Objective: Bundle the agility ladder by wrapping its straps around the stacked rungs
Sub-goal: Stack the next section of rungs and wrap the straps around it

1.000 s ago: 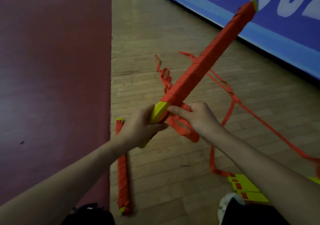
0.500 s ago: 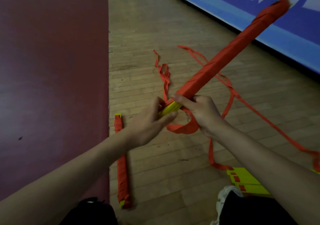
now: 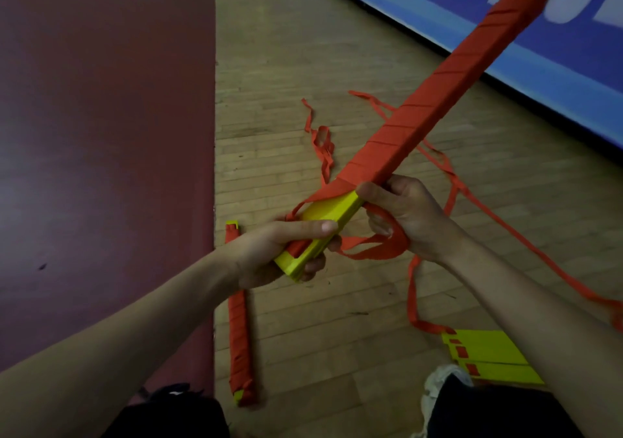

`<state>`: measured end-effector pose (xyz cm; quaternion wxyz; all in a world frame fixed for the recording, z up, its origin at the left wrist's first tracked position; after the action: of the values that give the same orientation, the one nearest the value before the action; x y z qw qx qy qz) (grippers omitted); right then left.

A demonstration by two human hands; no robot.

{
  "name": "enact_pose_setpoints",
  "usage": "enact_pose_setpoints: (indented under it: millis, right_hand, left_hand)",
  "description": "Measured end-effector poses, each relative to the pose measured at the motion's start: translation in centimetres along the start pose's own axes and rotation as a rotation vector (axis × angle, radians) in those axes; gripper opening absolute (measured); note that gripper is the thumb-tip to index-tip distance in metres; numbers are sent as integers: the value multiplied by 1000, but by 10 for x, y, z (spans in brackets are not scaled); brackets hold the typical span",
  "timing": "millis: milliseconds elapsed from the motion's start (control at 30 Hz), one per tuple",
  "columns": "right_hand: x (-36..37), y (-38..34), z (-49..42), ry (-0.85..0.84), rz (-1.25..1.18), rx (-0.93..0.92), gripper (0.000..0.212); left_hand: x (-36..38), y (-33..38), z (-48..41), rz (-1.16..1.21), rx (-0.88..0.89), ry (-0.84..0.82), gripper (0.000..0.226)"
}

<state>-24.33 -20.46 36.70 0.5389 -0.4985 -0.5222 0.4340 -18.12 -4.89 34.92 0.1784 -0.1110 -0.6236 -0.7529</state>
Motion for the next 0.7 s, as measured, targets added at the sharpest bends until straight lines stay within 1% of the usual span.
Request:
enact_pose_setpoints:
  millis: [100, 200, 267, 333, 367, 433, 467, 500, 533, 600, 633, 667, 700]
  right_hand:
    - [-2, -1, 3, -59, 33, 57, 14]
    - [-5, 8, 6, -94, 136, 116, 12]
    - [-8, 16, 7, -65, 191, 145, 6]
    - [-11, 21, 8, -7, 192, 154, 6]
    - [-13, 22, 8, 24, 188, 152, 16]
    - [-15, 22, 8, 88, 193, 132, 46]
    - [-14, 21, 7, 115, 206, 127, 56]
    - [-13, 20, 7, 130, 223, 124, 59]
    - [-12, 20, 7, 134, 225, 117, 57]
    - [-6, 17, 7, 127, 195, 105, 43]
    - [-3, 15, 7, 125, 194, 103, 42]
    - [-1, 13, 7, 129, 223, 100, 45]
    - [1, 11, 7, 142, 283, 94, 47]
  left_hand:
    - [-2, 4, 1, -74, 33, 10, 33]
    - [-4, 7, 2, -133, 62, 42, 24]
    - [-6, 9, 3, -146, 83, 59, 20]
    - [-9, 11, 3, -148, 107, 60, 20]
    - [-10, 13, 2, -152, 116, 61, 20]
    - [-13, 15, 3, -185, 128, 87, 17]
    - [-14, 16, 3, -215, 132, 114, 16]
    - [-15, 17, 3, -250, 138, 146, 15]
    - [-16, 17, 3, -286, 152, 174, 16]
    - [-18, 17, 2, -330, 190, 235, 19]
    - [-18, 17, 2, -339, 200, 272, 20]
    - [-17, 17, 2, -347, 206, 313, 20]
    - [-16, 16, 1, -356, 208, 356, 21]
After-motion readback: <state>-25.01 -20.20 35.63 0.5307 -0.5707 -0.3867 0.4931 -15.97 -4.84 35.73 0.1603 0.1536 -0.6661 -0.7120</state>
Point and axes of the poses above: each hand's wrist, its own z-axis away from the middle knuckle, its own x-axis out of the palm, y = z × x, the point moved 4 cm from there along -z, towards the middle knuckle, and after that the axes turned 13 degrees about -y, right-handed, at the moved point
